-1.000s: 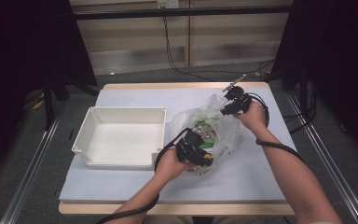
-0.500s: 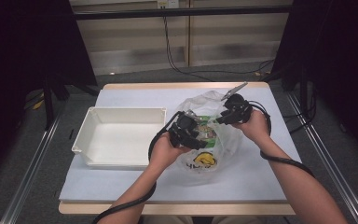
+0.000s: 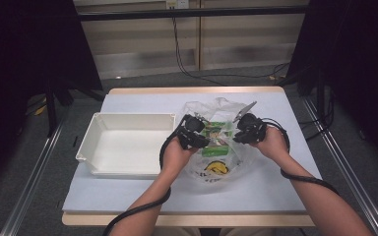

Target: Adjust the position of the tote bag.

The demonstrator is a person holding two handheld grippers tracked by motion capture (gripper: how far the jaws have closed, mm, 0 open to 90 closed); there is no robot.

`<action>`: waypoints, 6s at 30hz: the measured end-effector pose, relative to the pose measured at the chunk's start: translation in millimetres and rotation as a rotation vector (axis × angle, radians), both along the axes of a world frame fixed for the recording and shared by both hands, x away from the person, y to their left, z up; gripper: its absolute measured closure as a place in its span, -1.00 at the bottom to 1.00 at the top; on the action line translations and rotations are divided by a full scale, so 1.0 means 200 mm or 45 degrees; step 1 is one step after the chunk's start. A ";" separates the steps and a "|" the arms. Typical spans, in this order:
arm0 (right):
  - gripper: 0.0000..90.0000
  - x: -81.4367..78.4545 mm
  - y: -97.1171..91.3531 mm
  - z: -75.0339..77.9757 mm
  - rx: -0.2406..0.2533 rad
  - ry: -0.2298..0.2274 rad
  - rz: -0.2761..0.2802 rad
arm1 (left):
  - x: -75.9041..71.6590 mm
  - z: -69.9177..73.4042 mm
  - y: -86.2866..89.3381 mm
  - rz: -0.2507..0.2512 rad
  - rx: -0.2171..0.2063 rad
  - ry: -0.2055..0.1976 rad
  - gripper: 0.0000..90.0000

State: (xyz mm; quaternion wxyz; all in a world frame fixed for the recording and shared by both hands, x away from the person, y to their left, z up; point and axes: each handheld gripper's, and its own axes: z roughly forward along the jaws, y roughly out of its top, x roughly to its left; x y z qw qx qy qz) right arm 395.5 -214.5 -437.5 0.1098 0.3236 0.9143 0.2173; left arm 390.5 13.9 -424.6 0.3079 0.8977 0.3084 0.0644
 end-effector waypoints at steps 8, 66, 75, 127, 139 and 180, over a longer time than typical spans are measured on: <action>0.80 -0.01 -0.13 -0.04 0.001 0.032 -0.069 | 0.00 -0.04 -0.05 0.034 0.002 0.040 0.70; 1.00 -0.35 -0.27 -0.13 0.170 0.115 0.080 | -0.08 -0.06 -0.07 0.075 -0.007 0.057 0.69; 0.18 -0.34 -0.23 -0.07 0.267 0.038 0.038 | -0.05 -0.07 -0.08 0.006 0.002 0.064 0.67; 0.82 -0.48 -0.21 -0.14 0.268 0.095 0.046 | -0.06 -0.09 -0.10 -0.022 0.005 0.085 0.71; 0.98 -0.47 -0.34 -0.07 0.318 0.021 -0.133 | -0.04 -0.10 -0.11 -0.042 0.021 0.089 0.81; 0.95 -0.29 -0.29 0.05 0.247 -0.166 -0.242 | -0.04 -0.10 -0.13 -0.029 -0.005 0.108 0.94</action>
